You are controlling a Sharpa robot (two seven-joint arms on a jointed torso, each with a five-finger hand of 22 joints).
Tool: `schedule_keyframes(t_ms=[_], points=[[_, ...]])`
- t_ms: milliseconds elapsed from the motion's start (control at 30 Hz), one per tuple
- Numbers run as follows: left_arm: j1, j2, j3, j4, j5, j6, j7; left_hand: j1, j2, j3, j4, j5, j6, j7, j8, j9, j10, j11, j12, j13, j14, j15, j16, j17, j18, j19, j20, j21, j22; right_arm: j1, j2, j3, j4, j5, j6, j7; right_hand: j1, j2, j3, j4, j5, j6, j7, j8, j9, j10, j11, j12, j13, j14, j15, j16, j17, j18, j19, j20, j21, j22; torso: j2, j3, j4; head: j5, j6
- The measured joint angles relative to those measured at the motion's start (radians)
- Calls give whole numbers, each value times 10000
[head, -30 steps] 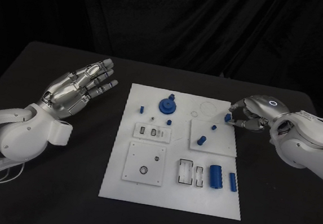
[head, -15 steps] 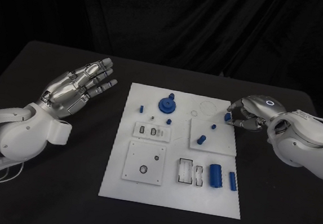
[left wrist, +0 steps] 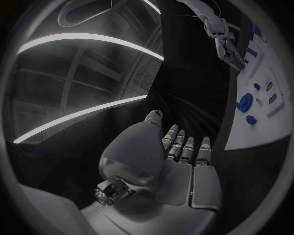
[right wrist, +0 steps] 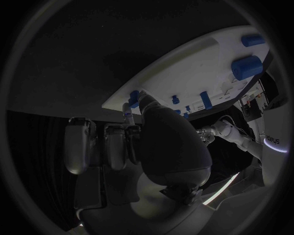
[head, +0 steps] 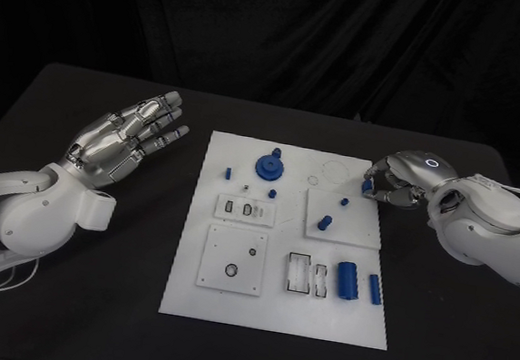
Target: Assemble the parts on the task board
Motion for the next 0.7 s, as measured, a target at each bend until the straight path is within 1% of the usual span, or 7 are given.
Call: schedule_keyframes(t_ms=[133, 200, 400, 500, 567, 633, 700], points=[[-1, 6, 0, -4, 0, 9, -9, 0, 0, 0, 0, 0, 0, 0, 0, 0, 0, 0, 0, 0, 0, 0, 0, 0, -1, 0, 0, 0, 0, -3, 11, 0, -13, 0, -18, 18, 31, 31, -27, 28, 32, 196, -49, 126, 141, 0, 0, 0, 0, 0, 0, 0, 0, 0, 0, 0, -38, 0, 1, 1, 0, -1, -12], [-2, 8, 0, -9, 0, 15, -13, 0, 0, 0, 0, 0, 0, 0, 0, 0, 0, 0, 0, 0, 0, 0, 0, 0, -1, 0, 0, 0, 0, -5, 16, 0, -20, 0, -34, 27, 64, 64, -27, 28, 123, 374, -81, 243, 240, 0, 0, 0, 0, 0, 0, 1, 0, 1, 0, 0, -38, -1, 1, 1, -1, -1, -21], [-5, 17, 0, -28, 0, 32, -25, 0, 0, 0, 0, 0, 0, 0, 0, -1, 0, 0, 0, 0, 0, 0, 0, 0, -1, 0, 0, 0, 0, -9, 39, 0, -30, 0, -131, 52, 171, 171, -27, 27, 394, 609, -176, 377, 459, 0, 0, 0, 0, 21, -21, 1, 0, 1, 0, 0, -38, -1, 1, 1, -6, 15, -45], [-6, 20, 1, -35, 0, 39, -31, 0, 0, 0, 0, 0, 0, 0, 0, -1, 0, 0, 0, 0, 0, 0, 0, 0, 0, 0, 0, 0, 0, -10, 46, 1, -32, 0, -207, 66, 253, 254, -15, -41, 586, 774, -230, 476, 567, 2, -73, 0, 0, 1, -72, 1, 0, 0, -36, -36, -38, -1, 0, 1, -6, 15, -52], [-7, 20, 1, -37, 0, 42, -35, 0, 0, 0, 0, 0, 0, 0, 0, 0, 0, 0, 0, 0, 0, 0, 0, 0, -1, 0, 0, 0, 0, -11, 46, 1, -31, 0, -271, 74, 278, 279, -6, -51, 648, 843, -267, 484, 618, 1, -72, 0, 0, 1, -71, 1, 0, -1, 0, -72, -38, -1, 0, 1, -6, 12, -54], [-7, 19, 1, -37, 0, 45, -40, 0, 0, 0, 0, 0, 0, 0, 0, -1, 0, 0, 0, 0, 0, 0, 0, 0, 0, 0, 0, 0, 0, -11, 22, 2, -7, 0, -373, 86, 345, 344, 68, -138, 743, 990, -260, 562, 686, 35, -113, 0, 0, 7, -137, 1, 0, -1, 0, -72, -38, -1, -1, 1, -6, 14, -57], [-9, 12, 1, -37, 0, 48, -45, 0, 0, 0, 0, 0, 0, 0, 0, -1, 0, 0, 0, 0, 0, 0, 0, 0, -1, 0, 0, 0, 0, -11, -31, 4, 56, 0, -503, 98, 419, 327, 87, -202, 821, 1128, -264, 637, 750, 2, -144, 0, 0, 7, -137, 1, -1, 0, -36, -108, -38, -1, -1, 1, -6, 30, -65]])
